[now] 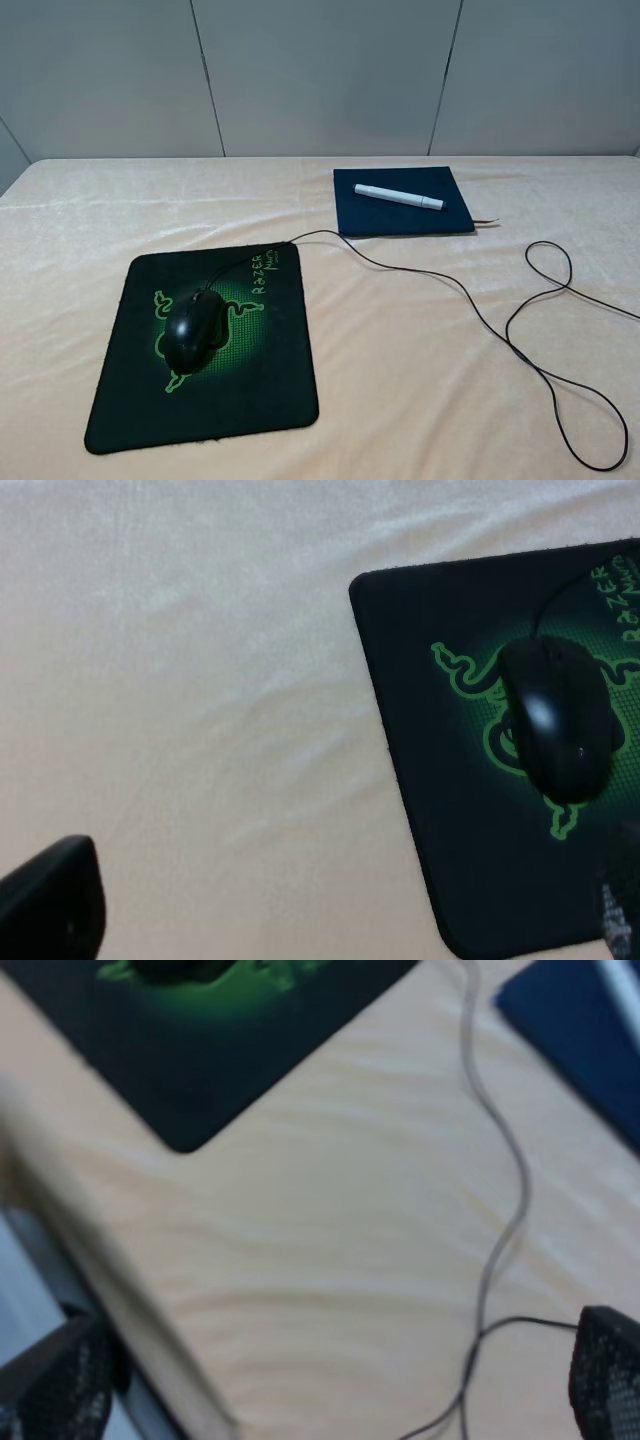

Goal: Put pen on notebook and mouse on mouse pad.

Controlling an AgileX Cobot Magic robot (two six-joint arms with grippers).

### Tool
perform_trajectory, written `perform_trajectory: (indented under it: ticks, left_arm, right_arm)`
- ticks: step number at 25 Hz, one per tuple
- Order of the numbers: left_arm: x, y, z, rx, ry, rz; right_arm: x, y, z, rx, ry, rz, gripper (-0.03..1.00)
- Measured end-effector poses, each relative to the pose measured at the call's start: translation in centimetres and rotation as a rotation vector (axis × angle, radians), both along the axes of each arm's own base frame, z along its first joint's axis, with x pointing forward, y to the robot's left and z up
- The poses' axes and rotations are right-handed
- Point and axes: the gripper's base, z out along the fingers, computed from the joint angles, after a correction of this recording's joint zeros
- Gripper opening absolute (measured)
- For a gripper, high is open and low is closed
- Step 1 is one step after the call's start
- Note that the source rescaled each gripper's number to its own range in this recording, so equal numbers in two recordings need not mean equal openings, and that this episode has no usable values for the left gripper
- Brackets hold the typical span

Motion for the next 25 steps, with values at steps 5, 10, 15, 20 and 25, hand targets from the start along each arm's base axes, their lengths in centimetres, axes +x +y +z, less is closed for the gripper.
perform_trajectory:
  ticks: [5,10,15,20,25]
  left_arm:
    - [0.0,0.0,0.0,0.0,0.0,0.0]
    - [0.0,0.0,0.0,0.0,0.0,0.0]
    - [0.0,0.0,0.0,0.0,0.0,0.0]
    - [0.0,0.0,0.0,0.0,0.0,0.0]
    - [0.0,0.0,0.0,0.0,0.0,0.0]
  right_arm:
    - [-0.4,-2.2,-2.2,0.084,-0.042,-0.189,1.0]
    - [-1.4,-3.8,-6.4,0.129,-0.052,-0.373,1.0]
    - [-3.0,-5.0,-9.3,0.176,-0.093,-0.544,1.0]
    - [-4.4,-5.6,-9.6,0.228,-0.202,-0.692,1.0]
    - [-5.5,-5.8,-9.5,0.258,-0.287,-0.782,1.0]
